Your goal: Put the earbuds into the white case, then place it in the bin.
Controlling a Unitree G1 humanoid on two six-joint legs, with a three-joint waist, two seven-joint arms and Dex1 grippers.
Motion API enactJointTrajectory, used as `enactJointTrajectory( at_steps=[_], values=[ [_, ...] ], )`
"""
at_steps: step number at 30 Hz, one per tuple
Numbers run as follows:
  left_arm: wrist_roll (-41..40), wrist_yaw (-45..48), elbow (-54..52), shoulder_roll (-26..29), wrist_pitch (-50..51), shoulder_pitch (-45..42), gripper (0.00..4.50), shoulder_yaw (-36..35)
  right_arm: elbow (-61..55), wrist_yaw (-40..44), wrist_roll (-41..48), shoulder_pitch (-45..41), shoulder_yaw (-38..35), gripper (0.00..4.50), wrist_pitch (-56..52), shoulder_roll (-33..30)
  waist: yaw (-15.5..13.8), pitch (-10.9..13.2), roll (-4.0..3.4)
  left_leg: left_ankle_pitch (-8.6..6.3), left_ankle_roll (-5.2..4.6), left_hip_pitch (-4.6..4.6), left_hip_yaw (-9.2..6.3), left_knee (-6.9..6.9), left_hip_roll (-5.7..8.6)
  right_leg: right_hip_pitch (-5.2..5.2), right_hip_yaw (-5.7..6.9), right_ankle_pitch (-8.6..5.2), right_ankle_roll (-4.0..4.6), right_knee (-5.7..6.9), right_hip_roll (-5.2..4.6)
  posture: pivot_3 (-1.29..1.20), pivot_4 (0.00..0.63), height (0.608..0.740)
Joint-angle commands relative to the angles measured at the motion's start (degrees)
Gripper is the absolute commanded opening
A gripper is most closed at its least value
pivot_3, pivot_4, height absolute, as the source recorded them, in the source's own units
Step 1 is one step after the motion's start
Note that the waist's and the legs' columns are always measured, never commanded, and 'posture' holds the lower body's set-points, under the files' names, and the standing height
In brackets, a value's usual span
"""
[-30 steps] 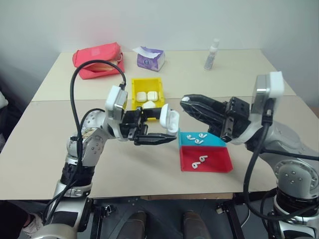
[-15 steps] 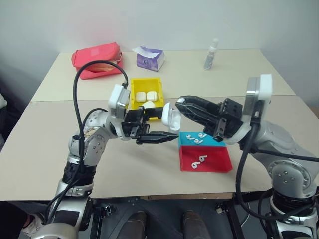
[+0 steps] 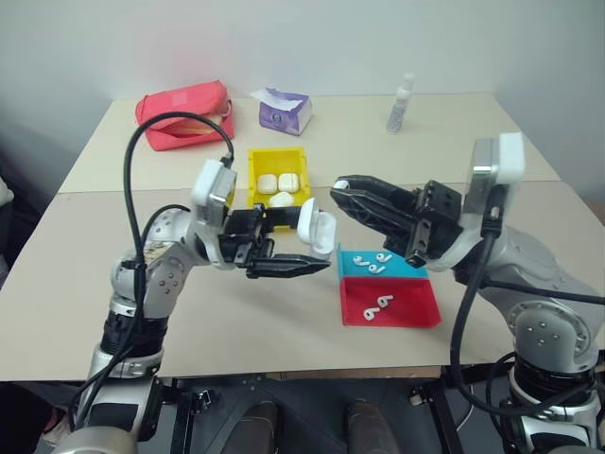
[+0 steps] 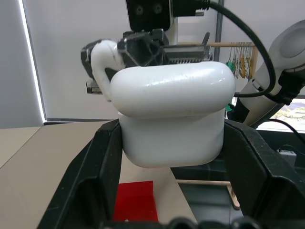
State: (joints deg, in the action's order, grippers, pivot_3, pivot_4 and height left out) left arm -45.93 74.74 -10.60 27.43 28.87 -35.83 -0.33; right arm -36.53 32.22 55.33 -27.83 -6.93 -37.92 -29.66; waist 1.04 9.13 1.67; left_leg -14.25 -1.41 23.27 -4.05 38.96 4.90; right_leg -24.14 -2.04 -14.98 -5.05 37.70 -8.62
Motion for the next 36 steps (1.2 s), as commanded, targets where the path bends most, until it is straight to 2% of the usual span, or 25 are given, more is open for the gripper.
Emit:
enactJointTrajectory(
  at_steps=[1, 6, 17, 36],
  values=[
    [-1.3, -1.5, -1.2, -0.4, 0.1, -2.7, 2.81, -1.0, -1.9, 0.0, -0.3, 0.4, 0.7, 0.63, 1.3, 0.1, 0.0, 0.0, 0.00, 0.00, 0.00, 0.00, 0.00, 0.00, 0.00, 0.00, 0.00, 0.00, 0.00, 0.00, 0.00, 0.00, 0.150, 0.740],
    [0.9, -2.0, 1.0, -2.6, -1.3, -3.6, 2.81, 1.0, -1.7, -0.1, -1.2, 0.2, 1.6, 0.63, 1.8, 0.4, -0.1, 0.0, 0.00, 0.00, 0.00, -0.01, 0.00, 0.00, 0.01, 0.02, 0.00, 0.00, 0.00, -0.01, 0.00, 0.00, 0.150, 0.740],
    [3.7, 0.0, 2.5, -3.5, -2.9, -1.7, 2.81, 2.8, -0.9, -0.6, -1.1, -1.2, 0.5, 0.63, 2.2, 1.1, 0.0, 0.0, 0.00, 0.00, 0.00, 0.00, 0.00, -0.01, 0.01, 0.01, 0.00, 0.00, 0.00, 0.01, 0.00, 0.00, 0.150, 0.740],
    [4.0, -1.5, 3.7, -5.2, -4.0, -2.4, 2.81, 2.1, -1.7, -0.4, -0.9, 1.5, 0.5, 0.63, 2.5, 0.8, 0.0, 0.0, 0.00, 0.00, 0.00, 0.00, 0.00, 0.00, 0.01, 0.00, 0.00, 0.00, 0.00, 0.00, 0.00, 0.00, 0.150, 0.740]
  ],
)
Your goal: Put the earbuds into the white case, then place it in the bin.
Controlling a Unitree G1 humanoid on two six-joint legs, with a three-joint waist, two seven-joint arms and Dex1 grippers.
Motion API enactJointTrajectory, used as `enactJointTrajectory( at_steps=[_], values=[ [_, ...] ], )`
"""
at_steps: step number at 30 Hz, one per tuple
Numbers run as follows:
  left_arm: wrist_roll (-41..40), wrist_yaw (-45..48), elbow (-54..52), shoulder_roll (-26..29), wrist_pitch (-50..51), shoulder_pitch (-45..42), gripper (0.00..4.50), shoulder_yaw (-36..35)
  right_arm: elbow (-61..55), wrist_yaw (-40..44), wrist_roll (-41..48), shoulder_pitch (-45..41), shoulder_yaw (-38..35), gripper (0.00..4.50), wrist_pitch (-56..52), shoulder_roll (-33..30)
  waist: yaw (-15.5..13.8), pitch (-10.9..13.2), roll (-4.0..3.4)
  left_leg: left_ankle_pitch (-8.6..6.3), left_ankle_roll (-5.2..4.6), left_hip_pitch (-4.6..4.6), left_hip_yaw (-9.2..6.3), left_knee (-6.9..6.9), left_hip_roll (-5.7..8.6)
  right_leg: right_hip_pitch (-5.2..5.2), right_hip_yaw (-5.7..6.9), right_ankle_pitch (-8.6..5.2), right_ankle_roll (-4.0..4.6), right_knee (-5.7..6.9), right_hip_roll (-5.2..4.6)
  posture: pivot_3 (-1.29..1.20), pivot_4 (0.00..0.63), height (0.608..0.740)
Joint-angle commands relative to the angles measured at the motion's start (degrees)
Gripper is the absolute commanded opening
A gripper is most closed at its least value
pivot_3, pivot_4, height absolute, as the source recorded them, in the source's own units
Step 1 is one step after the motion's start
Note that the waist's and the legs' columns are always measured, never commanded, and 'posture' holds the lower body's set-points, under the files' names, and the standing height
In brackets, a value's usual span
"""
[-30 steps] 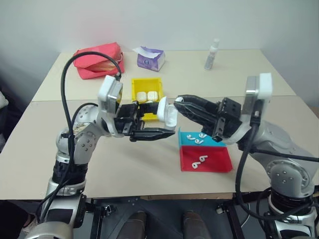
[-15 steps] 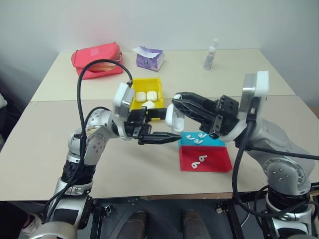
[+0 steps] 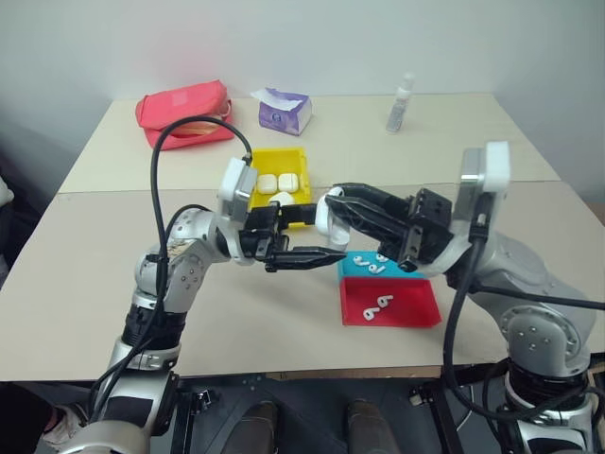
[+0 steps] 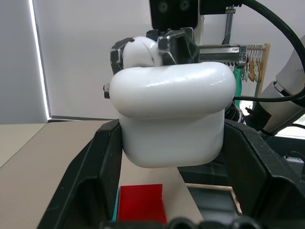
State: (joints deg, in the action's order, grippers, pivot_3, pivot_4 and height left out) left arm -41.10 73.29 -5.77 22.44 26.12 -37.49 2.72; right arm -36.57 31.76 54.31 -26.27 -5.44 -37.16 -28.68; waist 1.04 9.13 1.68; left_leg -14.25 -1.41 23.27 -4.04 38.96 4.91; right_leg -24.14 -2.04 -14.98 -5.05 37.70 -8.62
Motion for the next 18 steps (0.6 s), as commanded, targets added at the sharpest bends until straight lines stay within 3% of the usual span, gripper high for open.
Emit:
enactJointTrajectory(
  at_steps=[1, 18],
  values=[
    [-1.0, -0.1, -1.3, -0.2, -1.1, -0.7, 2.81, -1.1, -1.4, 0.0, -0.1, -0.1, -1.1, 0.63, 1.8, -0.2, 0.0, 0.0, 0.00, 0.00, 0.00, 0.00, 0.00, 0.00, 0.00, 0.00, 0.00, 0.00, 0.00, 0.00, 0.00, 0.00, 0.150, 0.740],
    [-0.4, -0.7, -1.1, -0.7, -1.5, -0.4, 2.81, -1.4, 1.1, 1.6, -3.2, 0.6, -0.7, 0.63, 2.4, -1.4, 0.0, 0.0, 0.00, 0.00, 0.00, 0.00, 0.00, 0.00, 0.00, 0.01, 0.00, 0.00, 0.00, -0.01, 0.00, 0.00, 0.150, 0.740]
  ],
)
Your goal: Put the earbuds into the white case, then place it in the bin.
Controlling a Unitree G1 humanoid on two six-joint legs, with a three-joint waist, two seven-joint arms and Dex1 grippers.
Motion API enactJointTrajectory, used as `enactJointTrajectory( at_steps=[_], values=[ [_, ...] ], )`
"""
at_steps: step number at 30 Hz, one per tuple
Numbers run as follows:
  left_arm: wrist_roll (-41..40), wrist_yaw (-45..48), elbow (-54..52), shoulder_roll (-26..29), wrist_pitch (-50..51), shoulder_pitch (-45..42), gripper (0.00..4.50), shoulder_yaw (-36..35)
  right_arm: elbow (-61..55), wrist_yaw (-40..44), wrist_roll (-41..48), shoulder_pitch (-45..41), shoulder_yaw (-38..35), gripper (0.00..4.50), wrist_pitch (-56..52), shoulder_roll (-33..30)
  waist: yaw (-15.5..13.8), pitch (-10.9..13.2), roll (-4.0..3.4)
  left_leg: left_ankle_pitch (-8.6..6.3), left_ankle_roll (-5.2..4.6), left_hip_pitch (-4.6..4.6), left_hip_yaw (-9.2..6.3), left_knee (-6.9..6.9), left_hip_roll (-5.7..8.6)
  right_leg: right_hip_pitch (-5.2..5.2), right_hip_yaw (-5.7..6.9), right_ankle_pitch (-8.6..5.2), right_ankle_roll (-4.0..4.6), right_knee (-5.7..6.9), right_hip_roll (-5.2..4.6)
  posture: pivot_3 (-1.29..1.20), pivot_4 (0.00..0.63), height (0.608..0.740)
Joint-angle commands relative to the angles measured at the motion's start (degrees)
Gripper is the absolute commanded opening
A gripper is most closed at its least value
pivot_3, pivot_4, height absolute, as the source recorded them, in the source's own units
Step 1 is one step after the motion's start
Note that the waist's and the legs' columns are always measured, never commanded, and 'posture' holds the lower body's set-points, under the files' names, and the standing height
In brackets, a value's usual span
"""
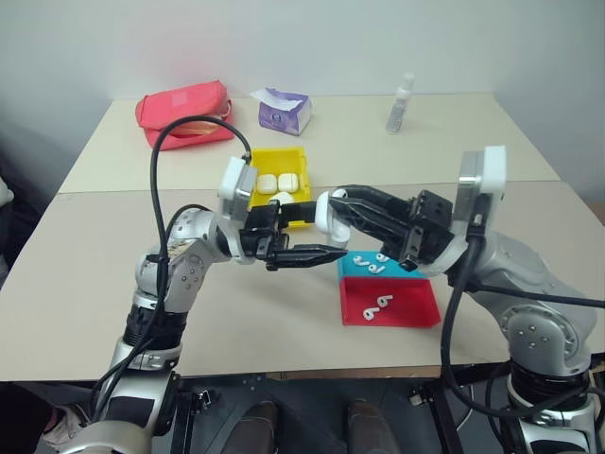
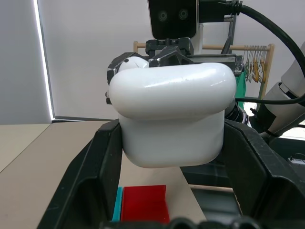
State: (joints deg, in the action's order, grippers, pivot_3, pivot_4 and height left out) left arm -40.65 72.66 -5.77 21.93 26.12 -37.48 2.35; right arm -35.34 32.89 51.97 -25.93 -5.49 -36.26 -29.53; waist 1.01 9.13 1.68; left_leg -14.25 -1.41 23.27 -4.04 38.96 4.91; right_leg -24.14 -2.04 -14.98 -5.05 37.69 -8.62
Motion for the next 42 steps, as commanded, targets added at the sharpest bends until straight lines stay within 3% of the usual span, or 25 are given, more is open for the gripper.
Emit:
enactJointTrajectory(
  at_steps=[1, 5, 6, 7, 16, 26, 34, 36, 38, 40, 42],
  values=[
    [-0.8, -0.1, -1.1, -0.3, -1.5, -0.4, 2.81, -1.1, 0.0, 0.7, -1.2, 0.3, -0.5, 0.63, 1.6, -0.5, 0.0, 0.0, 0.00, 0.00, 0.00, 0.00, 0.00, 0.00, 0.00, 0.00, 0.00, 0.00, 0.00, 0.00, 0.00, 0.00, 0.150, 0.740],
    [-0.7, -0.2, -1.2, -0.3, -1.5, -0.5, 2.81, -1.1, 0.5, 1.3, -2.2, 0.3, 0.1, 0.63, 1.8, -0.5, 0.0, 0.0, 0.00, 0.00, 0.00, 0.00, 0.00, 0.00, 0.00, 0.00, 0.00, 0.00, 0.00, 0.00, 0.00, 0.00, 0.150, 0.740],
    [-0.7, -0.3, -1.2, -0.3, -1.5, -0.5, 2.81, -1.1, 0.6, 1.5, -2.1, 0.4, 0.1, 1.34, 1.7, -0.7, 0.0, 0.0, 0.00, 0.00, 0.00, 0.00, 0.00, 0.00, 0.00, 0.00, 0.00, 0.00, 0.00, 0.00, 0.00, 0.00, 0.150, 0.740],
    [-0.7, -0.3, -1.2, -0.2, -1.5, -0.5, 2.81, -1.2, 0.6, 1.8, -2.0, 0.5, 0.1, 1.51, 1.6, -0.8, 0.0, 0.0, 0.00, 0.00, 0.00, 0.00, 0.00, 0.00, 0.00, 0.00, 0.00, 0.00, 0.00, 0.00, 0.00, 0.00, 0.150, 0.740],
    [-0.3, -0.6, -0.6, -0.2, -1.8, -0.9, 2.81, -1.4, 0.9, 2.1, -2.3, 0.5, -0.1, 4.44, 2.0, -0.9, 0.0, 0.0, 0.00, 0.00, 0.00, 0.00, 0.00, 0.00, 0.00, 0.00, 0.00, 0.00, 0.00, 0.00, 0.00, 0.00, 0.150, 0.740],
    [0.3, -1.4, 0.2, -0.5, -2.6, -0.6, 2.81, -1.1, 1.7, 1.5, -0.9, 0.0, -3.7, 4.48, 2.0, -2.7, 0.0, 0.0, 0.00, 0.00, 0.00, 0.00, 0.00, 0.00, 0.00, 0.00, 0.00, 0.00, 0.00, -0.01, 0.00, 0.00, 0.150, 0.740],
    [1.1, -1.2, 1.5, -0.7, -3.9, -0.7, 2.81, -0.6, 6.1, 7.8, 2.7, -0.6, -10.4, 4.48, 0.0, -12.0, -0.1, 0.0, 0.00, -0.01, -0.02, 0.01, 0.00, 0.00, 0.00, 0.03, 0.01, 0.00, 0.00, -0.05, 0.00, 0.00, 0.150, 0.740],
    [1.5, -0.8, 2.3, -0.8, -4.6, -1.0, 2.81, -0.6, 8.4, 12.1, -3.2, -1.9, -6.7, 4.48, -0.5, -18.9, -0.2, 0.0, 0.00, -0.02, -0.04, 0.01, 0.03, 0.01, 0.01, 0.02, -0.01, 0.00, 0.00, -0.05, 0.00, 0.00, 0.150, 0.740],
    [1.7, -0.5, 2.9, -0.8, -5.0, -1.3, 2.81, -0.6, 11.4, 16.0, -14.6, -4.5, 2.3, 4.48, 0.8, -26.5, 0.1, 0.0, -0.03, -0.16, -0.27, -0.01, 0.06, 0.04, 0.02, 0.00, -0.01, 0.00, 0.00, -0.06, 0.00, 0.00, 0.150, 0.740],
    [1.8, -0.4, 3.2, -1.0, -5.5, -1.5, 2.81, -0.5, 13.8, 18.4, -23.6, -7.3, 10.2, 4.48, 2.9, -30.2, 0.2, 0.0, -0.03, -0.17, -0.29, -0.04, 0.10, 0.03, 0.01, 0.00, -0.01, 0.00, 0.00, -0.16, 0.08, 0.00, 0.150, 0.740],
    [2.0, -0.7, 2.8, -1.3, -5.9, -1.3, 2.81, -0.5, 17.7, 20.5, -33.2, -11.3, 19.0, 4.09, 5.6, -30.3, 0.3, 0.0, -0.03, -0.17, -0.28, -0.04, 0.12, 0.00, 0.02, -0.03, -0.02, 0.00, 0.00, -0.17, 0.09, 0.00, 0.150, 0.740]
  ],
)
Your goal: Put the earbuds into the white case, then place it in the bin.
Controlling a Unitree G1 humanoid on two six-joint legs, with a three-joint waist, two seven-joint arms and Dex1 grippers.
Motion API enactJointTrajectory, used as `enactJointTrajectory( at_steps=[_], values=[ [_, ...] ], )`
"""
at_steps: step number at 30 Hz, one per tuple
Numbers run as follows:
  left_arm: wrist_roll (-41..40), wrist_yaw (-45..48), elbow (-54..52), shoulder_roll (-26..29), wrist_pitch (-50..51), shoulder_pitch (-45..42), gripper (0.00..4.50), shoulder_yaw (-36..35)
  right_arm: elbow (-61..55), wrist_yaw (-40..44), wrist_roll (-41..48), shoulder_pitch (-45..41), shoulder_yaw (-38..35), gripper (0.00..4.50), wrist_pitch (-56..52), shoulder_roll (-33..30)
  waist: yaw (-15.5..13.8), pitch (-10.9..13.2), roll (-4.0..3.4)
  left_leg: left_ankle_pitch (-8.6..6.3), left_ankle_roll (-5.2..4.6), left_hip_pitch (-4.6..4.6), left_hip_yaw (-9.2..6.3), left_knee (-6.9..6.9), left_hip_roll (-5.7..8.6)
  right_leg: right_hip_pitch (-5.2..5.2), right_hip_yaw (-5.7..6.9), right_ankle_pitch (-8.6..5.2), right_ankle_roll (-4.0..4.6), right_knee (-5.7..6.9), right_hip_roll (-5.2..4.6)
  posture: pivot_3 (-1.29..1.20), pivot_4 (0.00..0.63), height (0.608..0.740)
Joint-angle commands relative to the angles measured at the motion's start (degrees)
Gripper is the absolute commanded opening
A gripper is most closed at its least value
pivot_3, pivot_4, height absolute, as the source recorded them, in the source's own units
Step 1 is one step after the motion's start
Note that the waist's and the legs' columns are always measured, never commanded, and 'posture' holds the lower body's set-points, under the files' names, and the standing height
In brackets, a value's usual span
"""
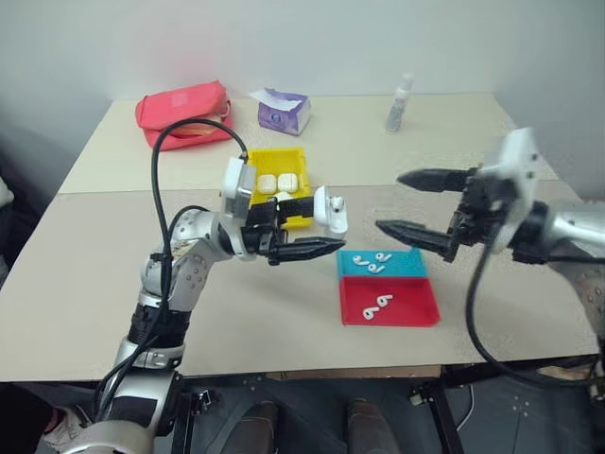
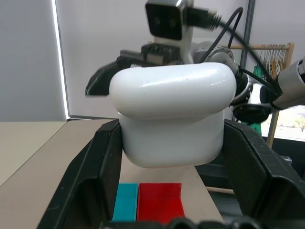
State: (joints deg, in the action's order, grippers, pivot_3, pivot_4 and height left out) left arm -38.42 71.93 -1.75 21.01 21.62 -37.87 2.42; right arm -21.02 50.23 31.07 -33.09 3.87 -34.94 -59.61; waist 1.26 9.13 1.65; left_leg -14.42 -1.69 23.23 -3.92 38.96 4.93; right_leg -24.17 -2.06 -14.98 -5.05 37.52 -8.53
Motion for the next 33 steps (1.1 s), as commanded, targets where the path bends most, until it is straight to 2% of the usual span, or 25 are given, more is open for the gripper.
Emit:
enactJointTrajectory(
  at_steps=[1, 4, 11, 15, 24, 33],
  values=[
    [-0.2, -0.1, -1.5, -0.4, -1.5, -0.7, 2.81, -0.6, 5.9, 4.7, -16.4, -6.3, 13.5, 3.91, 5.8, 0.3, 0.3, 0.0, 0.00, 0.00, 0.00, -0.01, 0.02, 0.02, -0.02, 0.00, -0.01, 0.00, 0.00, -0.01, 0.02, 0.00, 0.150, 0.740],
    [-0.3, -0.4, -2.3, -0.3, -1.5, 0.1, 2.81, -0.8, 14.8, 9.7, -24.4, -11.9, 20.1, 2.92, 11.5, 2.9, 0.7, 0.0, 0.01, 0.15, 0.26, 0.05, 0.06, 0.03, -0.05, -0.04, -0.09, 0.00, 0.00, 0.01, -0.03, 0.00, 0.150, 0.740],
    [-0.5, -2.0, -4.1, 0.1, -1.1, 1.6, 2.81, -1.5, 38.1, 25.2, -34.6, -24.8, 28.6, 2.92, 25.7, 9.9, 1.1, 0.0, 0.02, 0.16, 0.28, 0.18, 0.03, 0.02, -0.05, -0.07, -0.05, 0.01, -0.01, 0.05, -0.08, 0.00, 0.150, 0.740],
    [-1.0, -3.3, -6.2, 0.1, -0.6, 3.1, 2.81, -1.8, 51.3, 30.3, -39.1, -30.7, 30.8, 2.92, 34.6, 14.5, 1.2, 0.0, 0.02, 0.17, 0.30, 0.15, 0.01, 0.02, -0.06, -0.08, -0.03, 0.01, -0.01, 0.01, -0.08, 0.00, 0.150, 0.740],
    [-1.2, -4.6, -8.3, 0.9, -0.1, 4.6, 2.81, -2.2, 72.8, 31.1, -47.7, -38.9, 31.5, 2.92, 49.6, 23.1, 1.4, 0.0, 0.01, 0.20, 0.37, 0.16, -0.04, 0.01, -0.06, -0.10, -0.01, 0.01, 0.00, 0.06, -0.09, 0.00, 0.150, 0.740],
    [-1.7, -5.6, -9.5, 1.8, 0.2, 5.2, 2.81, -2.5, 78.3, 31.9, -50.1, -39.9, 30.1, 2.92, 55.0, 26.6, 1.5, 0.0, 0.00, 0.21, 0.39, 0.16, -0.08, 0.01, -0.05, -0.10, 0.00, 0.01, 0.00, 0.11, -0.09, 0.00, 0.150, 0.740]
  ],
)
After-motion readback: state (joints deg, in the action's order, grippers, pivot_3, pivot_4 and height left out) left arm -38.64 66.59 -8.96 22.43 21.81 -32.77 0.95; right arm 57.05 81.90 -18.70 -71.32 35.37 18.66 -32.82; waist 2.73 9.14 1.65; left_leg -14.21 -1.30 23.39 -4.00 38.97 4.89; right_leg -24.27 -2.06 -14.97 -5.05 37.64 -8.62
